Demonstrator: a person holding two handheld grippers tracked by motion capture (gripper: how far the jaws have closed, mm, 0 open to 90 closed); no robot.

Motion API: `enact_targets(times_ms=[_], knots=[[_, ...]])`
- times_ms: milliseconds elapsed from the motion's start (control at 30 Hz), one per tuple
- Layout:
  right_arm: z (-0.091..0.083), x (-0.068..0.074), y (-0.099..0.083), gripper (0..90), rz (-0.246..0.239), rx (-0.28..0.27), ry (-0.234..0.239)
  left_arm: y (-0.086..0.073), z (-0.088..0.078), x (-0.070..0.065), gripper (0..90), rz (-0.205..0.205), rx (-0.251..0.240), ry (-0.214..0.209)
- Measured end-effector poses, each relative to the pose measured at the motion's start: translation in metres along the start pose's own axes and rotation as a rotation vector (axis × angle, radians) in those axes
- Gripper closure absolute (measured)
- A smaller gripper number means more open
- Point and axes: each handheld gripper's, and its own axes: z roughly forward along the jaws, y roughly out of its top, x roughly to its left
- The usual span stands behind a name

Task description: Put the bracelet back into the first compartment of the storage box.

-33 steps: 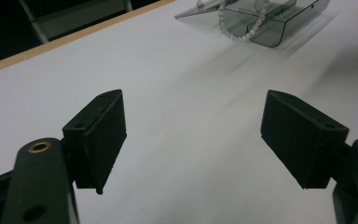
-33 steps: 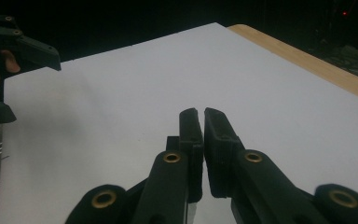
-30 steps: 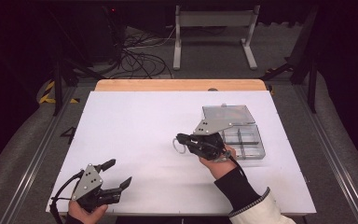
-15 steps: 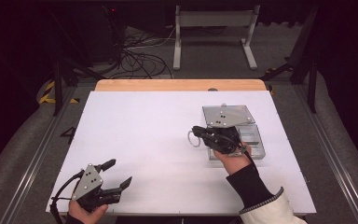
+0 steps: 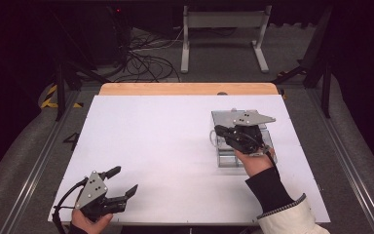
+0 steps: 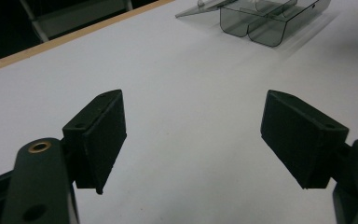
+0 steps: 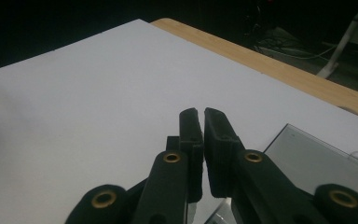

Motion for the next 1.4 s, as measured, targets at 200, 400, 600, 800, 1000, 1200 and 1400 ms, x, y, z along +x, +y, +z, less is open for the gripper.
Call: enact_targets(times_ms=[200,400,600,800,1000,1200,1400], knots=[[-0.002,-0.011,-0.003,86.4,0.025,0.007,-0.033,0.0,0.0,0.0,23.0,0.0,0.0,0.0],[-0.003,-0.022,-0.008,86.4,0.054,0.024,-0.071,0.0,0.0,0.0,23.0,0.0,0.001,0.001],[0.0,-0.03,-0.011,86.4,0.079,0.035,-0.097,0.0,0.0,0.0,23.0,0.0,0.001,0.001],[0.004,-0.034,-0.014,86.4,0.098,0.043,-0.117,0.0,0.0,0.0,23.0,0.001,0.002,0.001],[0.009,-0.038,-0.018,86.4,0.115,0.053,-0.131,0.0,0.0,0.0,23.0,0.001,0.002,0.0],[0.016,-0.037,-0.022,86.3,0.121,0.064,-0.131,0.0,0.0,0.0,23.0,0.002,0.002,0.0],[0.022,-0.038,-0.027,86.3,0.135,0.076,-0.132,0.0,0.0,0.0,23.0,0.002,0.002,0.0]])
